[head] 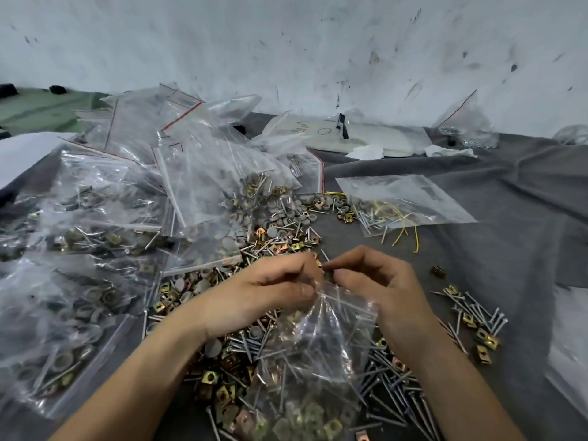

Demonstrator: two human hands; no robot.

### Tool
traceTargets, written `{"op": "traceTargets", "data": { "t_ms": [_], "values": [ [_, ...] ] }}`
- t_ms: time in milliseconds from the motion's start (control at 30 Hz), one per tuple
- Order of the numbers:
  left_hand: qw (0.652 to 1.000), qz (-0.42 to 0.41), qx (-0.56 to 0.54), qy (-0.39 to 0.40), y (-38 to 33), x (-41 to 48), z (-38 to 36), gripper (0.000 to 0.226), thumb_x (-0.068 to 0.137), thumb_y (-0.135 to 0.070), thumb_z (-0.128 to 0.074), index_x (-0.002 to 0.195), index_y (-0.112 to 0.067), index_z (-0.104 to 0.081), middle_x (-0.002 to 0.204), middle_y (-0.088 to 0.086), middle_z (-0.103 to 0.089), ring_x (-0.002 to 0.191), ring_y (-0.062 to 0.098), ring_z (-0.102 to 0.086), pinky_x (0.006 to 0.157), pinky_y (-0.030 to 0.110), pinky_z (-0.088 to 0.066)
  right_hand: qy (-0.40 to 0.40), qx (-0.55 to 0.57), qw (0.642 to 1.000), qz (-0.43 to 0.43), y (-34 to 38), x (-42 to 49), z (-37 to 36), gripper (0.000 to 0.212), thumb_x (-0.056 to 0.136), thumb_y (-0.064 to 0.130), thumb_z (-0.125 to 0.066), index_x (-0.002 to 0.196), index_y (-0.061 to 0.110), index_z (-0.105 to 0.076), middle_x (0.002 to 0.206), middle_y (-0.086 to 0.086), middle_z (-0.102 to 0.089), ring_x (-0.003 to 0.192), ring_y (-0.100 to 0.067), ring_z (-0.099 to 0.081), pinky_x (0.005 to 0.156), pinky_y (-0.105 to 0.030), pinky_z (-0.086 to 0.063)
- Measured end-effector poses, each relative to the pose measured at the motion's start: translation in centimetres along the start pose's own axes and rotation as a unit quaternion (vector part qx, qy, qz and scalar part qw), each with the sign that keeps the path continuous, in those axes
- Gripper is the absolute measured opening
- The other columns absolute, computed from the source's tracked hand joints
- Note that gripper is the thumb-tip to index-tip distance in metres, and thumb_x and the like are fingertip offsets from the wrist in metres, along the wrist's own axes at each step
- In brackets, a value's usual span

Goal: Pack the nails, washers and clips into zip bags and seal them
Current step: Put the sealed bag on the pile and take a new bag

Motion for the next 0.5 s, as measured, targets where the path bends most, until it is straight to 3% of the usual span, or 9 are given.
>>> {"op": "traceTargets", "data": {
  "t_ms": [33, 133, 200, 233, 300, 367, 500],
  "values": [
    [1.000, -0.001, 0.006, -0.009, 0.0, 0.0, 0.2, 0.013, 0.092, -0.011, -0.051, 0.092, 0.001, -0.056, 0.080, 0.017, -0.051, 0.074, 0.019, -0.048, 0.067, 0.029, -0.039, 0.009, 0.007, 1.000, -0.002, 0.0, 0.0, -0.2, 0.014, 0.084, 0.021, -0.063, 0.077, 0.019, -0.075, 0.078, -0.002, -0.073, 0.072, -0.012, -0.068, 0.064, -0.020, -0.051],
    [0.999, -0.013, 0.022, -0.033, -0.1, 0.1, 0.6, 0.013, 0.090, -0.007, -0.049, 0.091, 0.003, -0.056, 0.077, -0.002, -0.054, 0.070, 0.010, -0.049, 0.066, 0.019, -0.039, 0.016, 0.065, 0.998, -0.019, -0.9, 0.1, 0.2, 0.046, 0.080, 0.051, -0.052, 0.073, 0.013, -0.077, 0.086, -0.009, -0.074, 0.081, -0.022, -0.070, 0.073, -0.028, -0.052],
    [0.997, -0.029, 0.030, -0.057, -0.1, 0.2, 1.0, 0.015, 0.090, -0.012, -0.052, 0.091, 0.002, -0.057, 0.078, 0.006, -0.056, 0.070, 0.020, -0.049, 0.066, 0.023, -0.039, -0.019, 0.117, 0.992, -0.033, -1.6, 0.3, 1.2, 0.050, 0.081, 0.053, -0.051, 0.076, 0.010, -0.077, 0.092, -0.012, -0.074, 0.087, -0.024, -0.070, 0.073, -0.030, -0.055],
    [0.996, -0.042, 0.037, -0.073, -0.2, 0.2, 1.2, 0.020, 0.089, -0.018, -0.053, 0.090, 0.001, -0.057, 0.079, 0.017, -0.055, 0.071, 0.030, -0.049, 0.065, 0.029, -0.039, -0.049, 0.093, 0.994, -0.033, -1.7, 0.3, 1.9, 0.042, 0.083, 0.049, -0.054, 0.082, 0.014, -0.077, 0.091, -0.008, -0.074, 0.087, -0.022, -0.069, 0.073, -0.029, -0.055],
    [0.991, -0.066, 0.056, -0.103, -0.5, 0.0, 1.6, 0.028, 0.087, -0.027, -0.052, 0.088, 0.000, -0.058, 0.079, 0.029, -0.050, 0.071, 0.040, -0.046, 0.061, 0.038, -0.037, -0.109, -0.093, 0.989, -0.024, -1.7, 0.3, 3.7, 0.010, 0.087, 0.030, -0.064, 0.089, 0.026, -0.074, 0.086, 0.004, -0.073, 0.082, -0.010, -0.067, 0.069, -0.019, -0.052],
    [0.984, -0.087, 0.082, -0.132, -0.8, -0.1, 2.0, 0.024, 0.087, -0.029, -0.051, 0.083, -0.007, -0.058, 0.076, 0.022, -0.049, 0.069, 0.037, -0.044, 0.060, 0.040, -0.033, -0.088, -0.297, 0.950, -0.046, -2.3, 0.4, 3.7, 0.011, 0.082, 0.022, -0.072, 0.088, 0.032, -0.070, 0.081, 0.011, -0.070, 0.076, -0.001, -0.063, 0.062, -0.010, -0.046],
    [0.971, -0.107, 0.130, -0.169, -1.0, -0.1, 2.4, 0.020, 0.087, -0.030, -0.051, 0.079, -0.013, -0.057, 0.077, 0.016, -0.050, 0.069, 0.033, -0.045, 0.062, 0.038, -0.033, -0.024, -0.432, 0.899, -0.068, -3.8, 0.4, 2.1, 0.006, 0.079, 0.025, -0.074, 0.083, 0.024, -0.069, 0.087, 0.007, -0.068, 0.084, -0.012, -0.060, 0.072, -0.027, -0.048]
  ]
}}
Point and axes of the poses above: each hand's wrist, its own x-axis towards the middle knuckle, its own z-axis out of the back of the hand, y = z × x, the point moved 9 cm from there along x, towards the middle knuckle
